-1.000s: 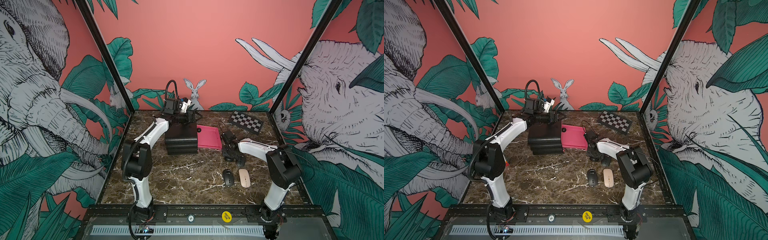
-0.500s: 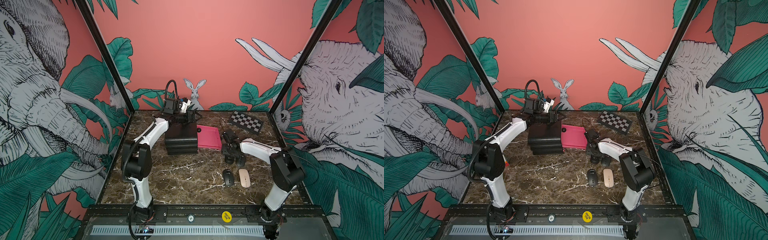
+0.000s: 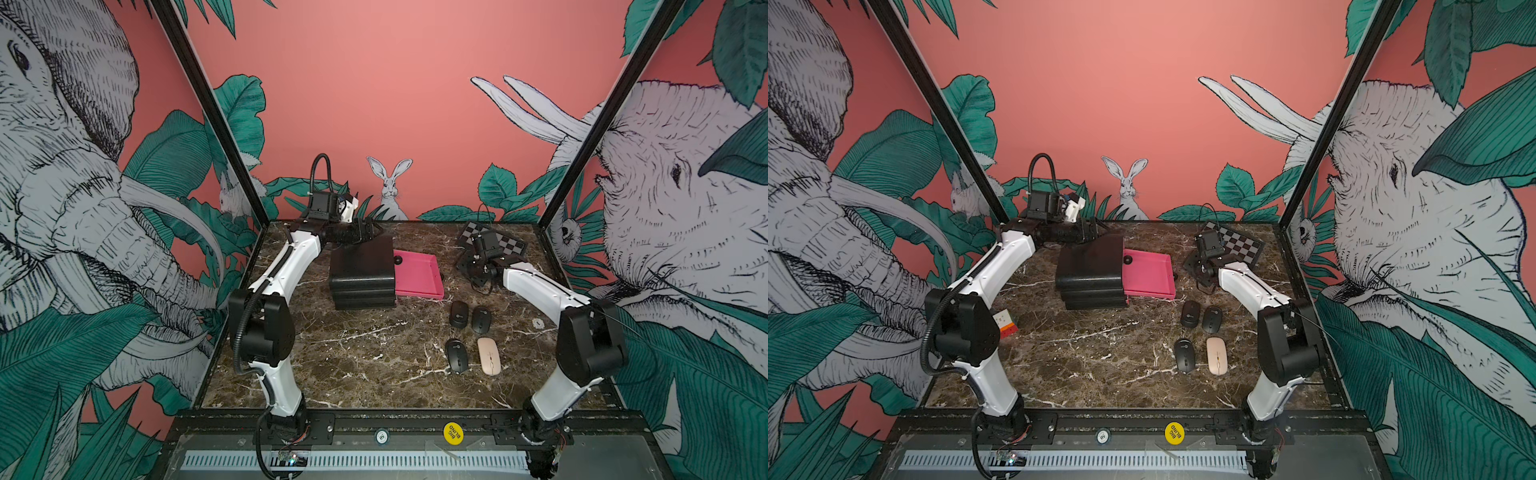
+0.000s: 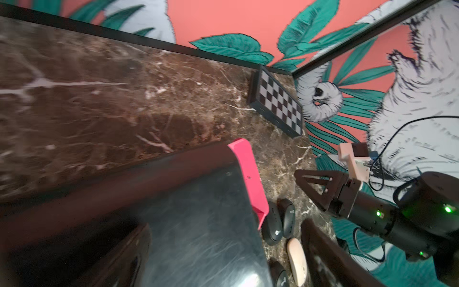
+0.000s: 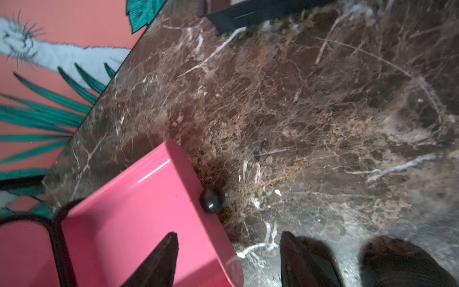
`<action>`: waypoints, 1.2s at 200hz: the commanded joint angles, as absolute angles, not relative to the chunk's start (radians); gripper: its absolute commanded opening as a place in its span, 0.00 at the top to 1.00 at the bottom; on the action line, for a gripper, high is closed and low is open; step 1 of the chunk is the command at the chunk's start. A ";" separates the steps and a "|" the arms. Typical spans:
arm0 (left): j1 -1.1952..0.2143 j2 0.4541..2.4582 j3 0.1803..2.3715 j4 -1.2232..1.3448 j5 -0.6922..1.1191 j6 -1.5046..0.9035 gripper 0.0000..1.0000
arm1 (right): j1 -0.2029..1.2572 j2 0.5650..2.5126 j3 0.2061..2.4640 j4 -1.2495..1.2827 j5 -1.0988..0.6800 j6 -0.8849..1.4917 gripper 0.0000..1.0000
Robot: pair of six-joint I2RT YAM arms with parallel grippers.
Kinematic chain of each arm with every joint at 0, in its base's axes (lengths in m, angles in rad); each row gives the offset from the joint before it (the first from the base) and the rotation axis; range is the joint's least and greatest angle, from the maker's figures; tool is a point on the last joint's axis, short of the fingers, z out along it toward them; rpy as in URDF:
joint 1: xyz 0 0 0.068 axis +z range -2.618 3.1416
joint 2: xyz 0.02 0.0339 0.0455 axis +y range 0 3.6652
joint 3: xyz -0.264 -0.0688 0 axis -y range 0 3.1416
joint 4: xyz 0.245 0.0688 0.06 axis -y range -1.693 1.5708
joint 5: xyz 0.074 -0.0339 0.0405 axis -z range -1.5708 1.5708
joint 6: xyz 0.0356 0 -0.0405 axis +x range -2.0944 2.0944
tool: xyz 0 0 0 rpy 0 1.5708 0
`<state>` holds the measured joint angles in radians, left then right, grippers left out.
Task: Take the mice out of the drawer
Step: Place the mouse at the center of the board, then close the drawer of the storage box.
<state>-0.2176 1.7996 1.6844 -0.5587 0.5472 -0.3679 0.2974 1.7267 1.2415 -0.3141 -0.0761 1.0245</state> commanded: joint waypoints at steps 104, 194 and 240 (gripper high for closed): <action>-0.153 1.665 1.598 -0.798 0.194 -0.187 0.05 | 0.262 1.928 1.228 -0.081 -0.146 1.404 0.51; -0.153 1.655 1.469 -0.633 0.350 -0.240 0.05 | 0.263 2.002 1.260 -0.061 -0.241 1.444 0.54; -0.153 1.663 1.441 -0.612 0.365 -0.237 0.05 | 0.275 2.002 1.275 -0.037 -0.278 1.476 0.55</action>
<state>-0.1555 1.6932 1.4708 -0.6106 0.3511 -0.2428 0.2657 2.0041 1.2629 -0.0677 -0.2527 1.4483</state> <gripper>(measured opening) 0.947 0.452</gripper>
